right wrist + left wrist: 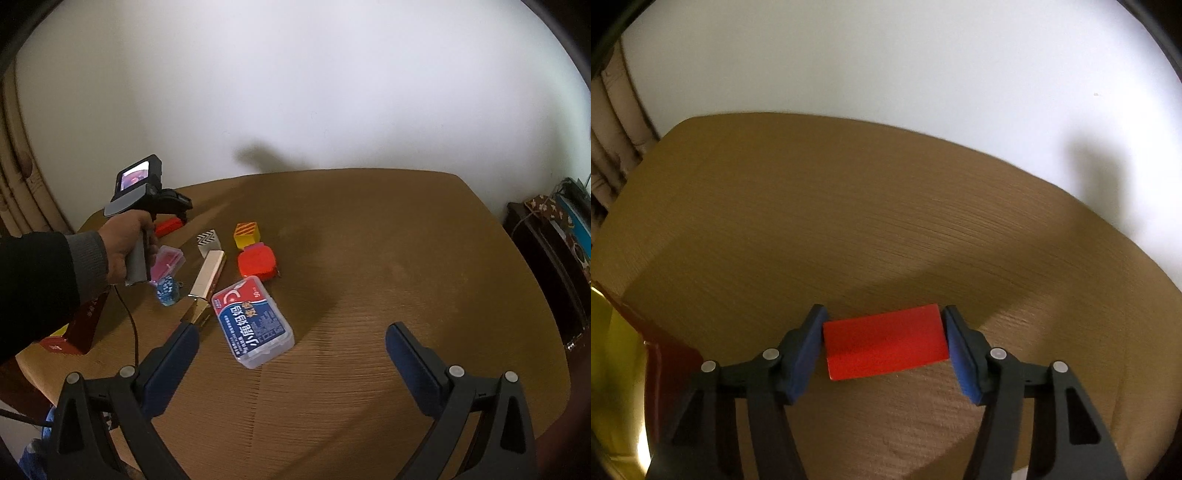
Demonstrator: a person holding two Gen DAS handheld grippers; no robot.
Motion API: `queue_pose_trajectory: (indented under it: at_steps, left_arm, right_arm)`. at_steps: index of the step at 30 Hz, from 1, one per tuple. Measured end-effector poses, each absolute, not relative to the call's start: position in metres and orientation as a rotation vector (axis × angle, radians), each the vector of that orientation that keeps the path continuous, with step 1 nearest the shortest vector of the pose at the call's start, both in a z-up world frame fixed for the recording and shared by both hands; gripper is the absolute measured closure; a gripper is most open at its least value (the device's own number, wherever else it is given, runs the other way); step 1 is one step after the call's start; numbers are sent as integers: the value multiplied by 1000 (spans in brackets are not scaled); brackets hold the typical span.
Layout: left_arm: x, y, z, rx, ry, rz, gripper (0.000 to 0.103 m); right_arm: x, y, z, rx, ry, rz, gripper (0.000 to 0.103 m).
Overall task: Organize rigid objects
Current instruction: 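Carry the red block with the left gripper over the gold tin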
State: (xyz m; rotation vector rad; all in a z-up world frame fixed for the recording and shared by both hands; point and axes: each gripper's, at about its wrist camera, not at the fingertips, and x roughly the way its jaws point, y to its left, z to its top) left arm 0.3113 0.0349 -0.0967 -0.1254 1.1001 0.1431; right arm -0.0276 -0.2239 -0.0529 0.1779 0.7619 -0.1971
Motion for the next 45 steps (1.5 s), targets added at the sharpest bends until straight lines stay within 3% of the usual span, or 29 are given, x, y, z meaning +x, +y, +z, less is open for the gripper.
queue_pose_trajectory:
  at_steps: [12,23,45]
  left_arm:
    - [229,21,4,65,881,115,45]
    - [162,63,94,96,724,124,45]
    - [104,163,98,-8,718,202,44]
  right_arm:
    - [-30,-214,-48,166,748,-196,0]
    - [-39,-207,-39,165,702,-203,0]
    - [-44,-172,-36,73,688,-155,0]
